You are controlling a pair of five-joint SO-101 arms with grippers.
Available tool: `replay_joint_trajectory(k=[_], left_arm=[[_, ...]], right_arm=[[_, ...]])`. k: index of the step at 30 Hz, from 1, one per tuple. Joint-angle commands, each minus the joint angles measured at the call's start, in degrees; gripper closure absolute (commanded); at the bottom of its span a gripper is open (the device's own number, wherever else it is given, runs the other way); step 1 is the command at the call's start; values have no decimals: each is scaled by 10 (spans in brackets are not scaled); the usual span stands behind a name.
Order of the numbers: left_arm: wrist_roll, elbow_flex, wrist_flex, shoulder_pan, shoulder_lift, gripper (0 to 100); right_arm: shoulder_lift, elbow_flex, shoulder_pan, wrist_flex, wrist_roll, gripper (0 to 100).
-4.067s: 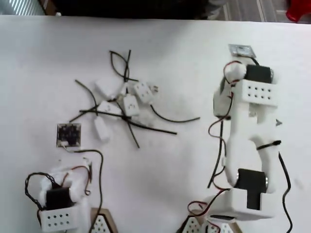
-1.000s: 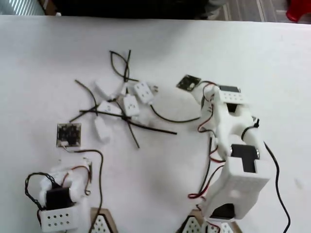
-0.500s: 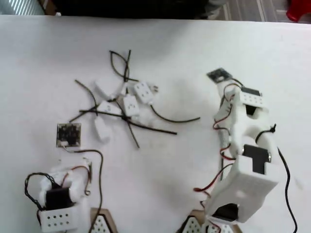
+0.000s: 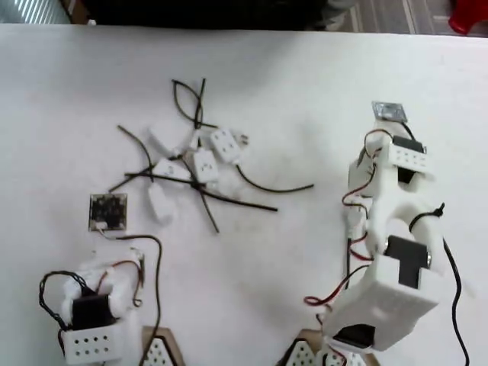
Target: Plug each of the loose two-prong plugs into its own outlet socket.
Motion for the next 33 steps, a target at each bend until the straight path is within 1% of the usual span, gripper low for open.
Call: replay_joint_trajectory(k=[1, 6, 7, 9, 15, 17, 23, 26, 30, 33], left_arm=[[-5, -2, -5, 8, -2, 954], [-5, -2, -5, 8, -2, 954], [-5, -2, -5, 8, -2, 954], [-5, -2, -5, 8, -2, 954], [-5, -2, -5, 8, -2, 954], [-5, -2, -5, 8, -2, 954], [-5, -2, -5, 8, -2, 954], [-5, -2, -5, 8, -2, 954], [-5, -2, -5, 8, -2, 954], [-5, -2, -5, 8, -2, 954]], right_arm=[[-49, -11, 7, 8, -62, 981], [-62, -10, 7, 9, -249, 978], [-65, -10, 7, 9, -272, 978], [-71, -12, 7, 22, -287, 978], [-112, -13, 7, 63, -289, 976], [-131, -13, 7, 79, -287, 957], [-189, -12, 4, 120, -286, 764], [-216, -11, 4, 122, -278, 706], [-245, -9, 7, 123, -203, 721], [-259, -9, 7, 123, -117, 757]])
